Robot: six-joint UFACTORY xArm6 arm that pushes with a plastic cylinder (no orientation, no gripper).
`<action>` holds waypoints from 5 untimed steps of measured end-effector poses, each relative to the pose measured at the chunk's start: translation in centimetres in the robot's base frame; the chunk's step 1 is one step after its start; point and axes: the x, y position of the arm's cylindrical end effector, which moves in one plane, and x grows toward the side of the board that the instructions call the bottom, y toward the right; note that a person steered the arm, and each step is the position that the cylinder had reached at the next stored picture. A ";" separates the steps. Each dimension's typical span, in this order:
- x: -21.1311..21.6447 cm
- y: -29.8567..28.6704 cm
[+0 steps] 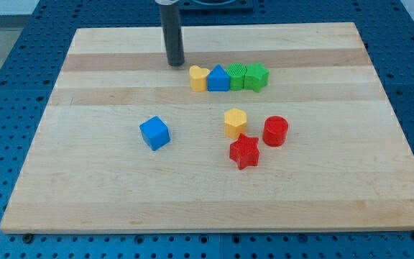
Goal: Nudge the blue cube down a bit
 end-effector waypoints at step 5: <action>3.7 -4.9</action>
